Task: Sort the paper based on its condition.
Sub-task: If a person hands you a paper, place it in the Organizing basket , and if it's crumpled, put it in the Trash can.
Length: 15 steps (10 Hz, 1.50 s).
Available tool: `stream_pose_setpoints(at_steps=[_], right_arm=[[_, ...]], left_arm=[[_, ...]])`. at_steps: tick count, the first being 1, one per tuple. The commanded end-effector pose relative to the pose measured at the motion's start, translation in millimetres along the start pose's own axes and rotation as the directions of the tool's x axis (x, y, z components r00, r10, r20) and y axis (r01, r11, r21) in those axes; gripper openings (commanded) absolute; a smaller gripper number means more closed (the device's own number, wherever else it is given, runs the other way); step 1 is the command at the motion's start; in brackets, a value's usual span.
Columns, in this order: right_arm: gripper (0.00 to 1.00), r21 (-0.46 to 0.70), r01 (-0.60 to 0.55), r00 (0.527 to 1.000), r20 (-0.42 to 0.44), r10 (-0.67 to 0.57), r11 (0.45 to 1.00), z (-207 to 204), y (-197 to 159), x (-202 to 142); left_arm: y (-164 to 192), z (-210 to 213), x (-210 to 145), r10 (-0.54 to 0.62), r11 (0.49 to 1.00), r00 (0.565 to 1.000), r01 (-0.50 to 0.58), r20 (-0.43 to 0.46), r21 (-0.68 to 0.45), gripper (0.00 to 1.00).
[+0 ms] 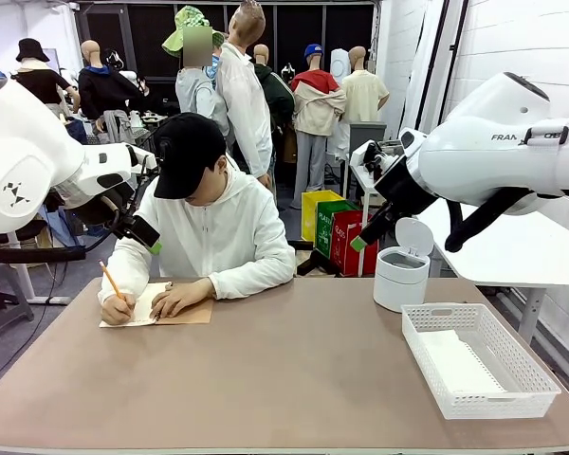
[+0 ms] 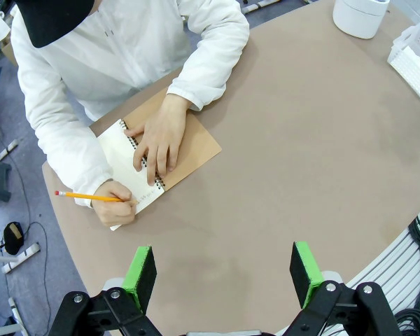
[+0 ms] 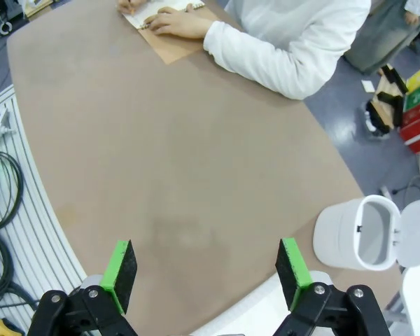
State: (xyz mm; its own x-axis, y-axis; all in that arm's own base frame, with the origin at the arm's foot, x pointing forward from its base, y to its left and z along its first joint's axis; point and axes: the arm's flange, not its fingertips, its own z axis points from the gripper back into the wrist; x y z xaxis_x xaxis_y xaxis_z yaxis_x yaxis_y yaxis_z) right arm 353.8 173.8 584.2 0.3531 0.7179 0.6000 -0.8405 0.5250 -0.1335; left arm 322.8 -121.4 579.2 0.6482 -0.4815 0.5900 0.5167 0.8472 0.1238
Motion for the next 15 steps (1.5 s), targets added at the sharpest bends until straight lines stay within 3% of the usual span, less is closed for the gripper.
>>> stream_pose_setpoints(at_steps=[1,15], right_arm=[[1.0,-0.006,-0.001,1.0,0.0,0.001,1.0,-0.9,-0.5,-0.4],[1.0,-0.006,-0.001,1.0,0.0,0.001,1.0,-0.9,-0.5,-0.4]], left_arm=[[0.9,-0.2,-0.3,0.004,1.0,1.0,-0.004,0.005,-0.003,1.0],[0.9,-0.2,-0.3,0.004,1.0,1.0,-0.004,0.005,-0.003,1.0]])
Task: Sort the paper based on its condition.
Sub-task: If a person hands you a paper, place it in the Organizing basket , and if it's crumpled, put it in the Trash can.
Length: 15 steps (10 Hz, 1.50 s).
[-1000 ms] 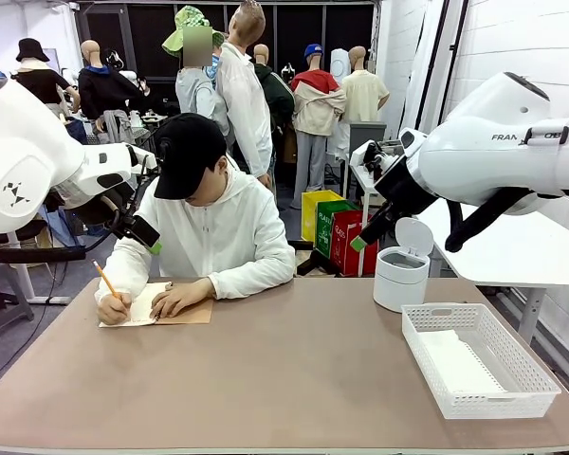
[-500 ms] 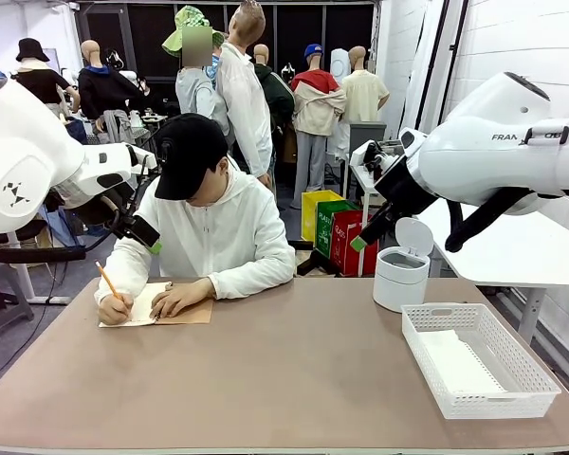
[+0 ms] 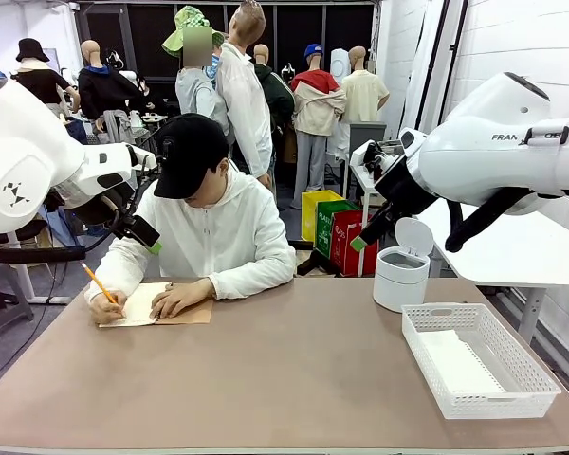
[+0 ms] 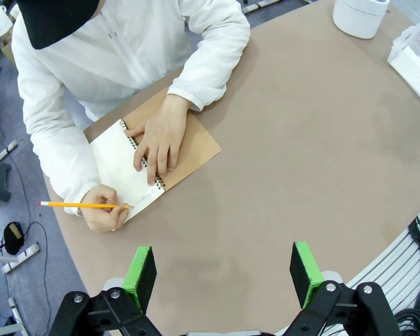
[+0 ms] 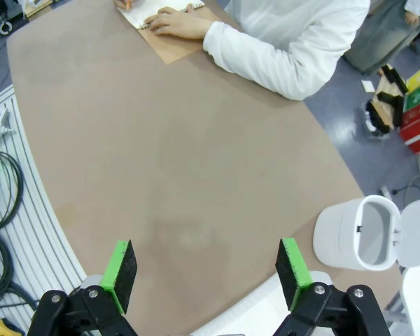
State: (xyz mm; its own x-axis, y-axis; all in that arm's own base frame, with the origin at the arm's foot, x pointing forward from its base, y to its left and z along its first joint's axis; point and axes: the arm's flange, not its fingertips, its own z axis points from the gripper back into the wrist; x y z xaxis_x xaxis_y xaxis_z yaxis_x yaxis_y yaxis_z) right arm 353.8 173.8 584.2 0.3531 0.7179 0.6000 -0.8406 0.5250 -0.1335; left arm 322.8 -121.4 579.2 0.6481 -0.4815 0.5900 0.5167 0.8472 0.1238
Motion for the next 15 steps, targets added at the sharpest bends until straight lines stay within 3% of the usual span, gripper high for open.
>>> stream_pose_setpoints(at_steps=[1,15], right_arm=[[1.0,-0.006,-0.001,1.0,0.0,0.001,1.0,-0.9,-0.5,-0.4],[1.0,-0.006,-0.001,1.0,0.0,0.001,1.0,-0.9,-0.5,-0.4]], left_arm=[[0.9,-0.2,-0.3,0.004,1.0,1.0,-0.004,0.005,-0.003,1.0],[0.9,-0.2,-0.3,0.004,1.0,1.0,-0.004,0.005,-0.003,1.0]])
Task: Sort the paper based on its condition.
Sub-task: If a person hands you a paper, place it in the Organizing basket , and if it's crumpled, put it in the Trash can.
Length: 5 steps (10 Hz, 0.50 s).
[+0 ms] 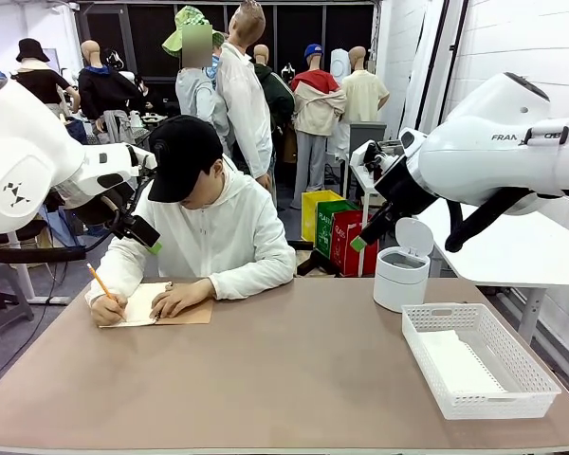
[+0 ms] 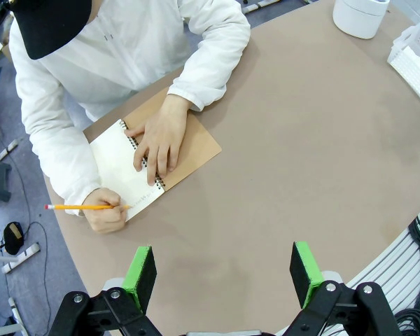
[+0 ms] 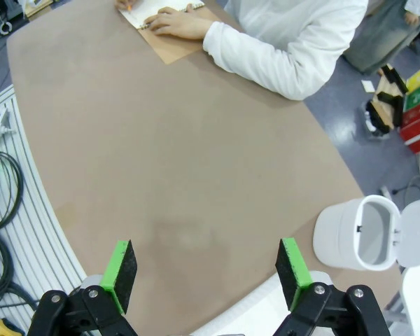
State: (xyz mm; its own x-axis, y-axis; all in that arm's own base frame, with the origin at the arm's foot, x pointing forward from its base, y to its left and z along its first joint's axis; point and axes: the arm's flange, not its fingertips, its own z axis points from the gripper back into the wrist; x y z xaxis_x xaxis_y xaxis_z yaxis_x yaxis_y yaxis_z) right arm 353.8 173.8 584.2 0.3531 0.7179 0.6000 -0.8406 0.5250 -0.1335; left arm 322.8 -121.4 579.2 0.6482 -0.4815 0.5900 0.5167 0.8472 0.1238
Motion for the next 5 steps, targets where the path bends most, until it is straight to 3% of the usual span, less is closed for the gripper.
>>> stream_pose_setpoints(at_steps=[1,5], right_arm=[[1.0,-0.006,-0.001,1.0,0.0,0.001,1.0,-0.9,-0.5,-0.4],[1.0,-0.006,-0.001,1.0,0.0,0.001,1.0,-0.9,-0.5,-0.4]], left_arm=[[0.9,-0.2,-0.3,0.004,1.0,1.0,-0.004,0.005,-0.003,1.0],[0.9,-0.2,-0.3,0.004,1.0,1.0,-0.004,0.005,-0.003,1.0]])
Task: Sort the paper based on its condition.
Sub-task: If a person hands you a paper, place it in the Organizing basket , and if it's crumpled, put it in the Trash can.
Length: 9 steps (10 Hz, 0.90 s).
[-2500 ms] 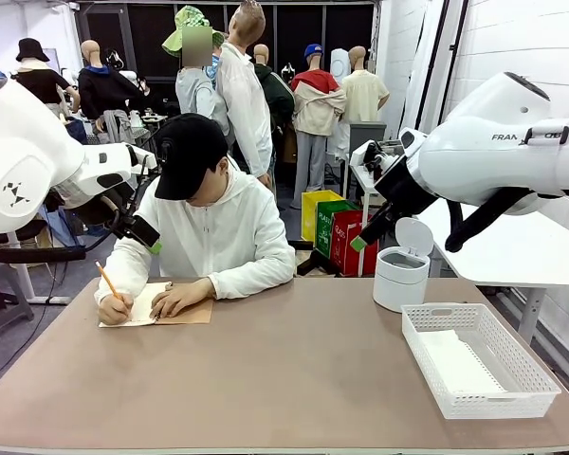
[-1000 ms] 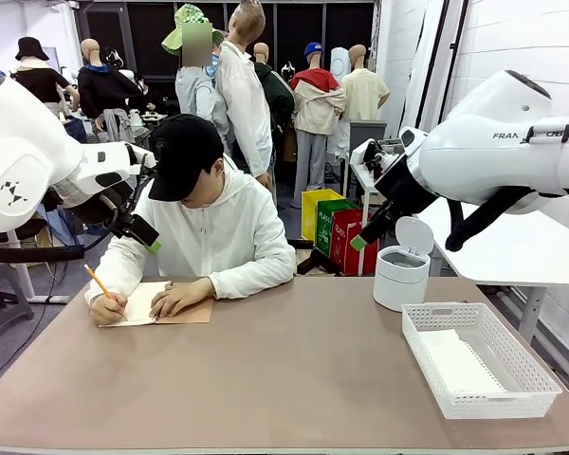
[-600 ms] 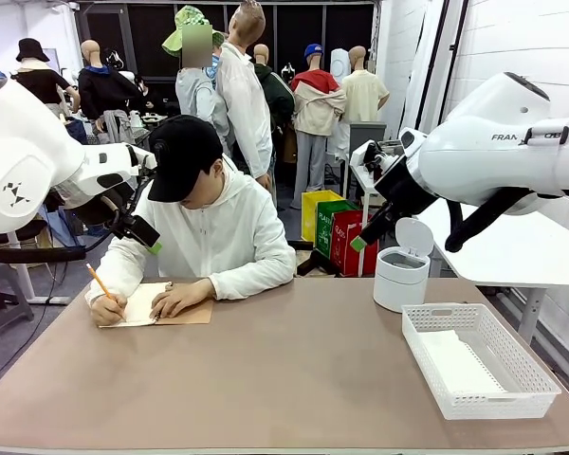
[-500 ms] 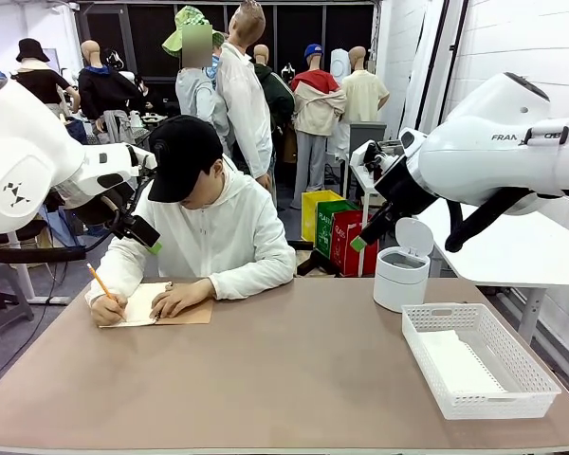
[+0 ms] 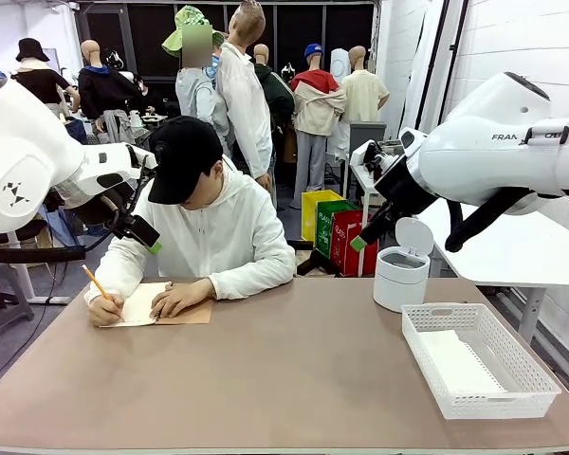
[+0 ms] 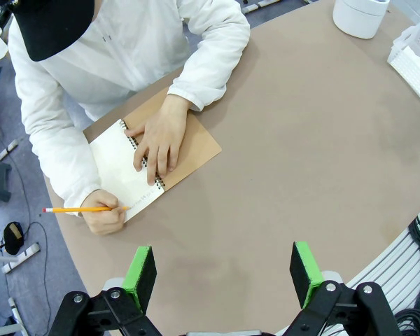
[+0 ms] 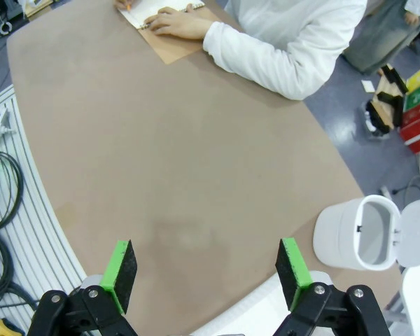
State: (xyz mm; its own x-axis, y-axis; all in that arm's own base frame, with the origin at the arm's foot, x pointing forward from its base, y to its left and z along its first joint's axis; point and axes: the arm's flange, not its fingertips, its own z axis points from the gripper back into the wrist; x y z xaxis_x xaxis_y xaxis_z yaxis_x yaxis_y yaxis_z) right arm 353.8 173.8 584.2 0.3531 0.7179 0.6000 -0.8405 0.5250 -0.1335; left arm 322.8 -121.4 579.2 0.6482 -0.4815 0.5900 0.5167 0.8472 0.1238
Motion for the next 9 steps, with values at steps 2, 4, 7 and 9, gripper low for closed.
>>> stream_pose_setpoints(at_steps=[2,4,7,9], right_arm=[[1.0,-0.005,-0.001,1.0,0.0,0.001,1.0,-0.9,-0.5,-0.4],[1.0,-0.005,-0.001,1.0,0.0,0.001,1.0,-0.9,-0.5,-0.4],[1.0,-0.005,-0.001,1.0,0.0,0.001,1.0,-0.9,-0.5,-0.4],[1.0,-0.005,-0.001,1.0,0.0,0.001,1.0,-0.9,-0.5,-0.4]], left_arm=[[0.9,-0.2,-0.3,0.004,1.0,1.0,-0.004,0.005,-0.003,1.0],[0.9,-0.2,-0.3,0.004,1.0,1.0,-0.004,0.005,-0.003,1.0],[0.9,-0.2,-0.3,0.004,1.0,1.0,-0.004,0.005,-0.003,1.0],[0.9,-0.2,-0.3,0.004,1.0,1.0,-0.004,0.005,-0.003,1.0]])
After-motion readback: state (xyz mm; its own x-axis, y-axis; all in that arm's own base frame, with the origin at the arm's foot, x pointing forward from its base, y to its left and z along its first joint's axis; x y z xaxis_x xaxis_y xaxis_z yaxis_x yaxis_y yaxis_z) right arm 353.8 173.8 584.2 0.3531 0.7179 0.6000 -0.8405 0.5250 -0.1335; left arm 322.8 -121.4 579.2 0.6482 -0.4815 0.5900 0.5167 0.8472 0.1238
